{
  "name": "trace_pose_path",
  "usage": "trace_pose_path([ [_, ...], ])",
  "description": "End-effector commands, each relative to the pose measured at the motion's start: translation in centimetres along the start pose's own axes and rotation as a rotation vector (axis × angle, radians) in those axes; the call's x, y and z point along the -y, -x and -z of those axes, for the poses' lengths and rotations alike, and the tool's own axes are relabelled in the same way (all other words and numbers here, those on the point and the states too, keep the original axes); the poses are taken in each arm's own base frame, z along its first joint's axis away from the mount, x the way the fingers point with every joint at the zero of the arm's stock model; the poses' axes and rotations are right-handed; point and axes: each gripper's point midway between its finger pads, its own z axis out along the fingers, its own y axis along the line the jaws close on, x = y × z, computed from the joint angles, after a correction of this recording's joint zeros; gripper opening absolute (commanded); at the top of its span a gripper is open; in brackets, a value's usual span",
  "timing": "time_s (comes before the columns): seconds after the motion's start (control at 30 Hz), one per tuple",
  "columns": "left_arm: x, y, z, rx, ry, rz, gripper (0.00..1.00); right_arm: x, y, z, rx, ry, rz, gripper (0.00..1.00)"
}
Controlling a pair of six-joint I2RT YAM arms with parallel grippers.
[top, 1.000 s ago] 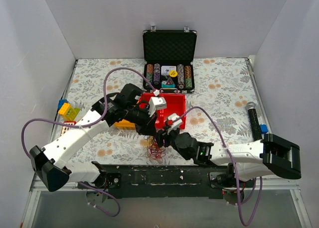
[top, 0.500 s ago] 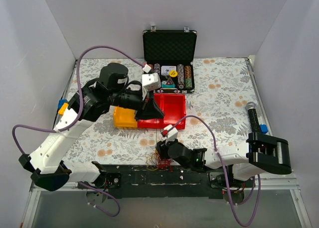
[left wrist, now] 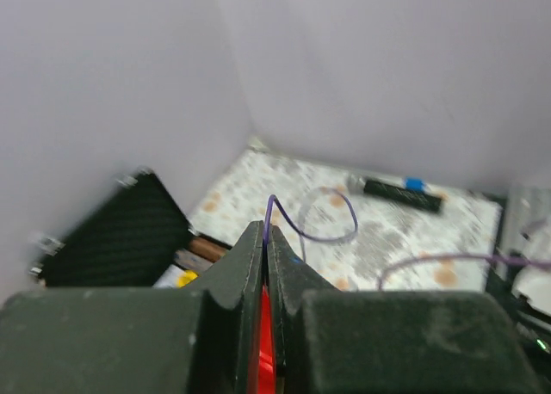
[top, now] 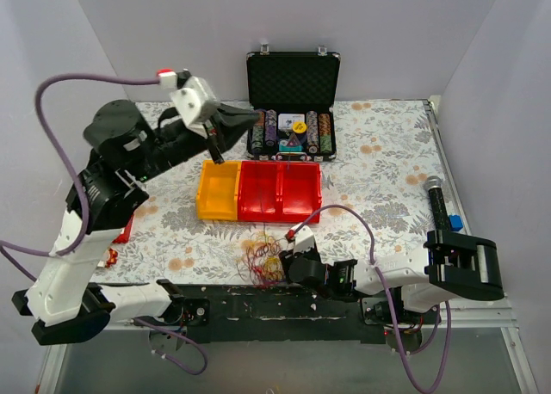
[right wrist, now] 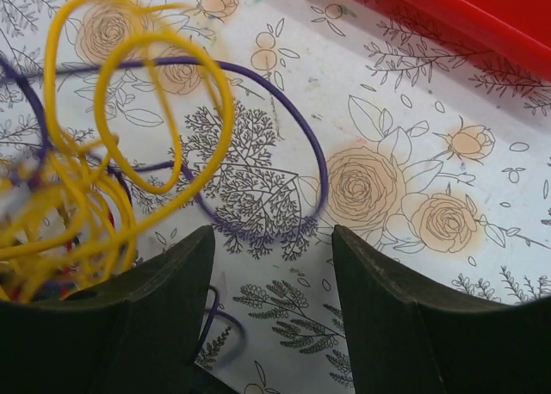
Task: Untangle the cables
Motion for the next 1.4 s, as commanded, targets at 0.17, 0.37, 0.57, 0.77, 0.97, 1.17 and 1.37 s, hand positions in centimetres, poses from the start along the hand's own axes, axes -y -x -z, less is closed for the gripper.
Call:
trace_pose_path([
  [0.17,-3.0,7.0,3.8,0.238,0.21,-0.146,0.0,1.4,1.3,0.8,0.03,-0.084,-0.014,0.65],
  [0.37,0.3,3.8,3.4,0.155,0.039,-0.107,0.0,0.6,9.5,4.4,0.25,-0.01,-0.057,0.71],
  [0.57,0.9,2.8,2.8,0.133,-0.003,-0.091,0.0,0.2,15.0,7.5,0.377,0.045,0.025,0.8],
  [0.77,1.5,2.1,2.1,0.118,-0.043,-0.068,0.0,-3.4,18.5,9.2,0.486,0.172,0.14,0.86],
  [0.97,1.5,2.4,1.9,0.118,-0.048,-0.056,0.0,-7.1,22.5,8.5,0.585,0.154,0.249,0.88],
  [1.17,1.8,3.2,2.0,0.124,-0.067,-0.039,0.0,-8.1,25.1,7.3,0.665,0.105,0.243,0.87],
  [1.37,2.4,4.4,2.7,0.145,-0.091,-0.03,0.0,-7.8,24.9,4.7,0.629,0.122,0.187,0.8],
])
